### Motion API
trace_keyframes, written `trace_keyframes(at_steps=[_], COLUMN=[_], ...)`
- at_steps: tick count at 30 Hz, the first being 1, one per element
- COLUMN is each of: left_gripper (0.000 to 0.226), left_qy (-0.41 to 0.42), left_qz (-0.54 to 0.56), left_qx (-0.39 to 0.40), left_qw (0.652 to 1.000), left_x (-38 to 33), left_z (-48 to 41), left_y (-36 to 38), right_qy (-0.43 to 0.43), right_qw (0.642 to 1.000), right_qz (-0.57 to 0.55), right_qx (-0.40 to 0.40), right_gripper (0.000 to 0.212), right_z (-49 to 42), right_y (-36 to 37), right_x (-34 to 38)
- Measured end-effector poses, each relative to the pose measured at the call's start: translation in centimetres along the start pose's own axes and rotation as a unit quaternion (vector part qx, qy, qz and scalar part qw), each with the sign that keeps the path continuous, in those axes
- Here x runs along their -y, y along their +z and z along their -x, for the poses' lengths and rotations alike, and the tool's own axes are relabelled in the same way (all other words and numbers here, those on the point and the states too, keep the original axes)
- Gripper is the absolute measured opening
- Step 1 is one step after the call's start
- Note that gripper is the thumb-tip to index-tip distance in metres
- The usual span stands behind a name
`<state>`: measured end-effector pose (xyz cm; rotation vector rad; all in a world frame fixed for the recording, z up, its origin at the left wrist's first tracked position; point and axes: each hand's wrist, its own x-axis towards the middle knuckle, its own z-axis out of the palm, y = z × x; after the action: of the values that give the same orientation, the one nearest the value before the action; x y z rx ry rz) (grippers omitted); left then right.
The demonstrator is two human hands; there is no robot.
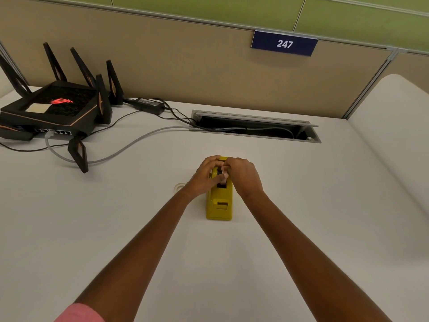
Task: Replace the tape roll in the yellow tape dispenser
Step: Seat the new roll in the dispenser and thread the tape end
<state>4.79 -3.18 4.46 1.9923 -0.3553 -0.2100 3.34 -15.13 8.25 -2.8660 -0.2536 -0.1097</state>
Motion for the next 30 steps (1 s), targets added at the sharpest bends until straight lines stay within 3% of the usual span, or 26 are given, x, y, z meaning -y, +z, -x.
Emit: trace_keyframes(at_steps=[8, 17, 23, 30], left_gripper=[0.035, 0.048, 0.032, 0.032], left_qy=[-0.005, -0.004, 0.008, 0.014], left_qz=[0.001, 0.017, 0.011, -0.008], left_qx=[-0.018, -0.061, -0.051, -0.023], left_qw=[1.0, 0.998, 0.999, 1.0], left_x=[0.1, 0.7, 0.2, 0.3], left_z=[-0.1, 0.7, 0.3, 0.0], left_y=[0.3, 1.4, 0.7, 0.5], right_qy=[0.001, 0.007, 0.009, 0.0], right_qw=[1.0, 1.0, 1.0, 1.0], right_qz=[0.011, 0.007, 0.0, -0.008], right_qx=[-0.003, -0.015, -0.013, -0.015], right_gripper=[0.023, 0.021, 0.022, 0.021], right_z=[-0.1, -0.5, -0.3, -0.1], right_y=[0.0, 0.2, 0.2, 0.2], right_x=[0.0, -0.1, -0.2, -0.2])
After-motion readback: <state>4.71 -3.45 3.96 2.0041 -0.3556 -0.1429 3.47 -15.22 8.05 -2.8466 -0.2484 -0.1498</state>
